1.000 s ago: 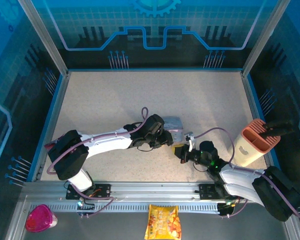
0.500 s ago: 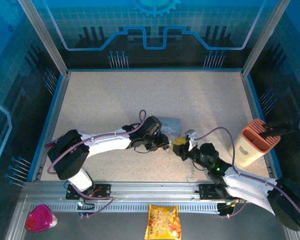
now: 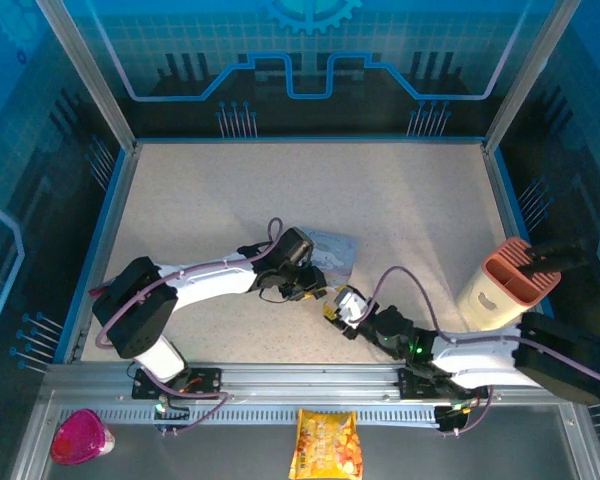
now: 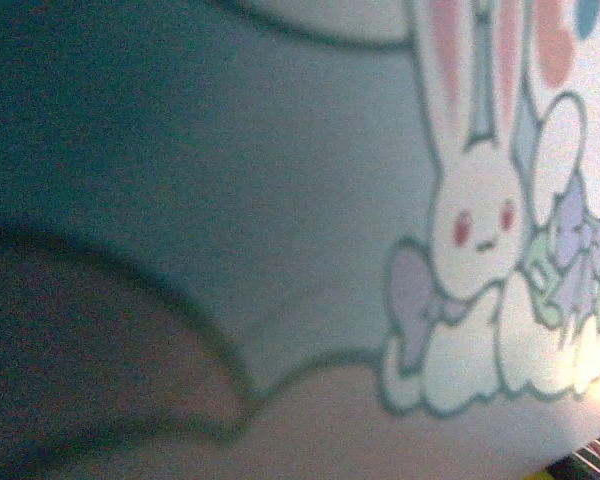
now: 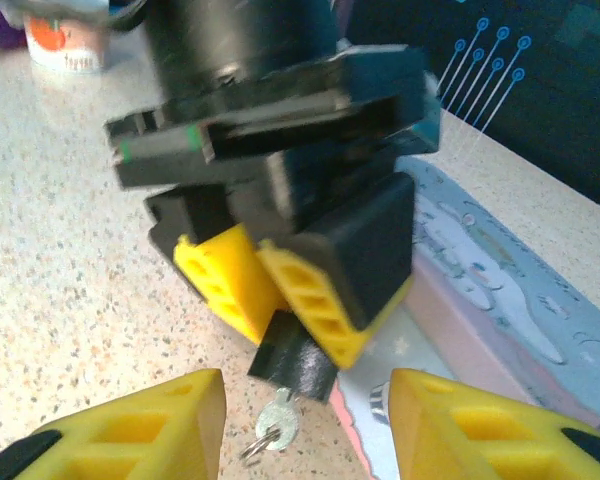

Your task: Unlock the padlock with the key

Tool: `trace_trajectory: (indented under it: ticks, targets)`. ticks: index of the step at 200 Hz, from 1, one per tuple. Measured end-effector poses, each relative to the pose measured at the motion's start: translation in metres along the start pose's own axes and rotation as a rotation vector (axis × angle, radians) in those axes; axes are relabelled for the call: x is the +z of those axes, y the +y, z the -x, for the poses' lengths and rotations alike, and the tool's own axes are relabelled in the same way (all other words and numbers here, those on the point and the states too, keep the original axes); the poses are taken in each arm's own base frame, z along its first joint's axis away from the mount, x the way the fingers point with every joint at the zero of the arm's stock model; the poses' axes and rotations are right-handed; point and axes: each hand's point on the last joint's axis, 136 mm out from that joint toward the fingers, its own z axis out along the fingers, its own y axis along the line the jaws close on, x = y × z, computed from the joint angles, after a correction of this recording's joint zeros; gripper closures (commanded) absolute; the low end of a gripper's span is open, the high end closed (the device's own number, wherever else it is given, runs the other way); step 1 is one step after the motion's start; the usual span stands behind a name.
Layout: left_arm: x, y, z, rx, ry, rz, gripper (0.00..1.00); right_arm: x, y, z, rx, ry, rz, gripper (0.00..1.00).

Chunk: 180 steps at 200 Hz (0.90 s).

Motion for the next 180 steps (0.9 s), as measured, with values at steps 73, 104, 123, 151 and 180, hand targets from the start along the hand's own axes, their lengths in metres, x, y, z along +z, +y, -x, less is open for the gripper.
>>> trace_trajectory:
  ticks: [73, 104, 123, 151, 180]
  targets:
    - [-0.014, -0.002, 0.009, -0.109, -0.025, -0.017, 1.00, 0.026, -0.007, 0.001, -0.162, -0.002, -0.132, 0.59]
    - [-0.015, -0.002, 0.012, -0.152, -0.030, -0.021, 1.00, 0.032, -0.002, -0.007, -0.189, 0.011, -0.135, 0.60]
    - [-0.017, -0.002, 0.016, -0.170, -0.037, -0.026, 1.00, 0.036, 0.001, -0.007, -0.190, 0.009, -0.131, 0.60]
    - [-0.023, -0.004, 0.022, -0.197, -0.053, -0.042, 1.00, 0.037, 0.000, -0.003, -0.184, -0.005, -0.141, 0.62]
    - [-0.028, -0.006, 0.025, -0.200, -0.062, -0.054, 1.00, 0.039, 0.000, -0.006, -0.186, 0.003, -0.146, 0.65]
